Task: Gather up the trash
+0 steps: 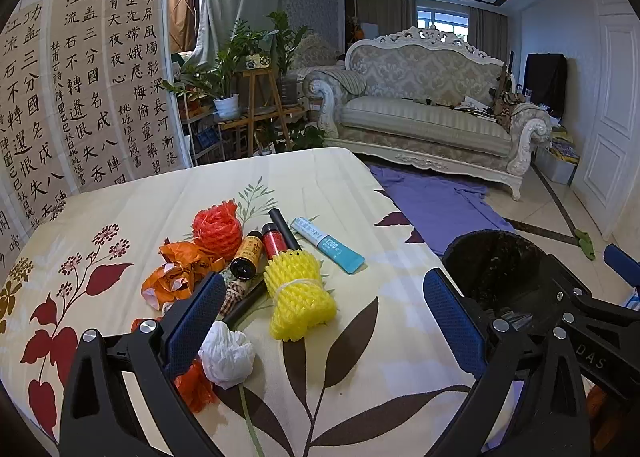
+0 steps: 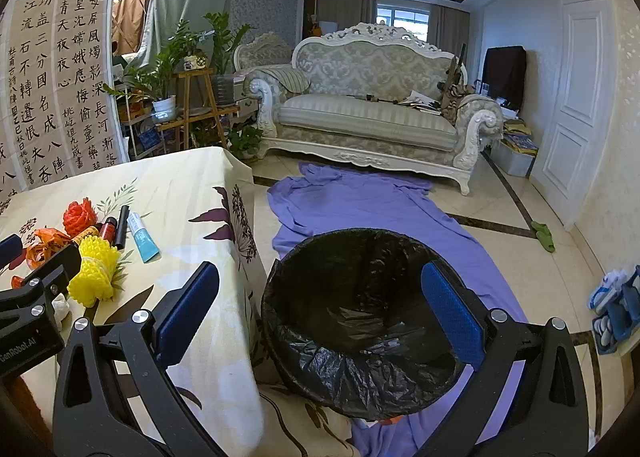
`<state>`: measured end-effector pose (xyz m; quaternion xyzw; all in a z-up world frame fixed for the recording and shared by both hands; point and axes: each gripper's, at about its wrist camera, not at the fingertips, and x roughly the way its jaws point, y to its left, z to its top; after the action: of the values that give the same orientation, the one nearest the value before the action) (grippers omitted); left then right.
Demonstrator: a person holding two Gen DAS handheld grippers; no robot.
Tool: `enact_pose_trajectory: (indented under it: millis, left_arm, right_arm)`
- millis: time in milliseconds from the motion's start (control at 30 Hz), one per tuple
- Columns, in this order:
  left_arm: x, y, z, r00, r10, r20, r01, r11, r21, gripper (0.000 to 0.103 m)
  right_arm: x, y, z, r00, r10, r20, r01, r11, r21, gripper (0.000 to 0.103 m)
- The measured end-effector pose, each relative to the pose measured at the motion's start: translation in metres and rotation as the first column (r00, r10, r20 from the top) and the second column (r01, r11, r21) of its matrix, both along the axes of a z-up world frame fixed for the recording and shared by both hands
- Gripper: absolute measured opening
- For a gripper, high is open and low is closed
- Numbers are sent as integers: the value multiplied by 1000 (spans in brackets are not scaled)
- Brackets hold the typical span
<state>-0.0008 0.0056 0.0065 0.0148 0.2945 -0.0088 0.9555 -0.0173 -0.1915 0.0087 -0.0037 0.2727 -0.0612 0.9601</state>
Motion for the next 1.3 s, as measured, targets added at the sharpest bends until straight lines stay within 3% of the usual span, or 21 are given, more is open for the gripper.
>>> enact_pose_trajectory:
  millis: [1300]
  left_arm:
    - [0, 0, -10, 1000, -3, -14, 3, 1000, 0, 97]
  right_arm:
    - [-4, -6, -3, 1000, -7, -4, 7, 1000, 8, 99]
